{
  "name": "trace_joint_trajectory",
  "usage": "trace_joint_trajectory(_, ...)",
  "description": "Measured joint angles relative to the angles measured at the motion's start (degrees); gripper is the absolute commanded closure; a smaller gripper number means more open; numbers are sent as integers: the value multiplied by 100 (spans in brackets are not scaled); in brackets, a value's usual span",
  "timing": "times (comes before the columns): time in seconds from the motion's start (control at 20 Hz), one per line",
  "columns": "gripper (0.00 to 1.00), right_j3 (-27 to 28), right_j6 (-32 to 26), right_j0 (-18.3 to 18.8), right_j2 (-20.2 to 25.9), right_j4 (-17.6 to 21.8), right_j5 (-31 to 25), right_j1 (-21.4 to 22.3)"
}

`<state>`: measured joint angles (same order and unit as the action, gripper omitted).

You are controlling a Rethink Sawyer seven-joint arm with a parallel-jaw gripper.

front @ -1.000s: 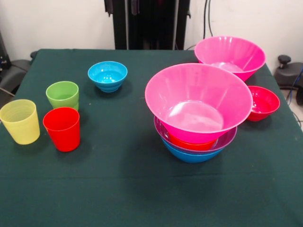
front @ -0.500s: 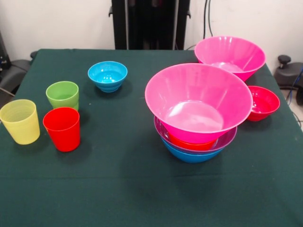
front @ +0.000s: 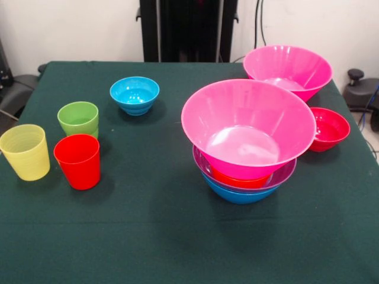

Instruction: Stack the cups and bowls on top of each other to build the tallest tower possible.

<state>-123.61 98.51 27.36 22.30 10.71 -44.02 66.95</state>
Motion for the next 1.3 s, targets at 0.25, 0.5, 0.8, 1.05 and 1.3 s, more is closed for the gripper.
trace_joint_trajectory(0.25, 0, -307, 0, -146, 11, -230, 598, 154)
trace_joint_trajectory(0.5, 0, -625, 0, -145, 19, -246, 1719, 210)
trace_joint_trajectory(0.8, 0, -838, 1, -173, 27, -246, 2850, 210)
trace_joint_trajectory(1.05, 0, -857, 1, -329, 24, -247, 3150, 209)
trace_joint_trajectory(1.3, 0, -849, 1, -750, -231, -211, 3194, 60)
